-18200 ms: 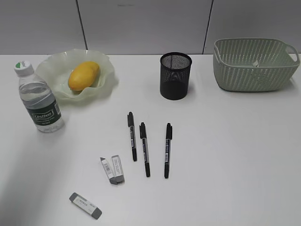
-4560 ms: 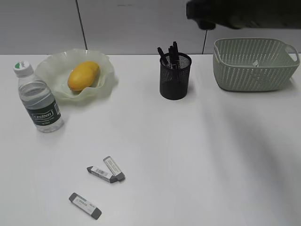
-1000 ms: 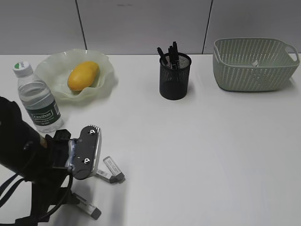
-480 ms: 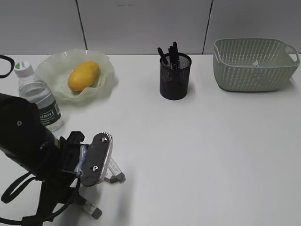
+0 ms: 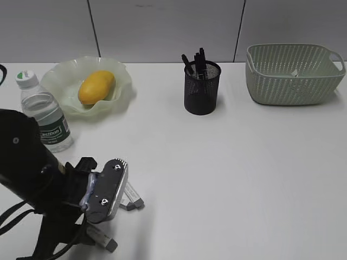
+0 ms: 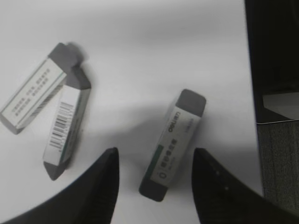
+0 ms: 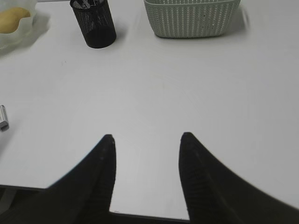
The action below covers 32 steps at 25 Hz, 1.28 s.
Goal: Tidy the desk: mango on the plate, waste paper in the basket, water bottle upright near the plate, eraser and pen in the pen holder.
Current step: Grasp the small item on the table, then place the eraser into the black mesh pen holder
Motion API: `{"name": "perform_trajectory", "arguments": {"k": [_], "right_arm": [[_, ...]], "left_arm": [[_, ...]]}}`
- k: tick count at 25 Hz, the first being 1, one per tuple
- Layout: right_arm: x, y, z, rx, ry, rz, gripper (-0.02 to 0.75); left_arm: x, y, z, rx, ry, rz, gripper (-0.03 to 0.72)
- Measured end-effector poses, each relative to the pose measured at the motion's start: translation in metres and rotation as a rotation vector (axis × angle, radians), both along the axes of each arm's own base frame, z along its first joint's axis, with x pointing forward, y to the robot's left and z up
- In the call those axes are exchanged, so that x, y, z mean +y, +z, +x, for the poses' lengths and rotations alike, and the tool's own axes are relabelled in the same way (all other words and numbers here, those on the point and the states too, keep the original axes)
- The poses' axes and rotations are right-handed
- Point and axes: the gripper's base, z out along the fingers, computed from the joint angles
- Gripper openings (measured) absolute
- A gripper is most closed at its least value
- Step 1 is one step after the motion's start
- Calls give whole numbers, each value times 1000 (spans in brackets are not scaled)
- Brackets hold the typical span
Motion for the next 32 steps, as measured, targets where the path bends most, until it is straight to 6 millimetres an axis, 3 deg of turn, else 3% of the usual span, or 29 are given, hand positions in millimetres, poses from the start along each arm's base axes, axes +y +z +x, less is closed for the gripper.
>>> {"name": "perform_trajectory", "arguments": {"k": [7,13,14,16,18,23,26,30,32], "right_arm": [[0,0,0,0,0,0,362],[0,0,0,0,0,0,362],[0,0,0,0,0,0,362],[0,0,0,0,0,0,362],[0,0,0,0,0,0,362],[0,0,0,0,0,0,362],[0,0,0,0,0,0,362],[0,0,0,0,0,0,362],[0,0,0,0,0,0,362]], "left_arm": [[-2,-13,4,-21,-52,12,351],[-3,-17,4,-9,-40,12,177],[-3,-16,5,-12,-26,1,142],[-7,-8,7,-37,51,-62,143],[-13,15,12,-99,179,-189,143],[-36,105,53,-336,472,-573,143],[-59,140,93,-351,554,-723,143],[-93,147,154,-225,699,-898,143],[-106,134,178,-176,733,-931,143]]}}
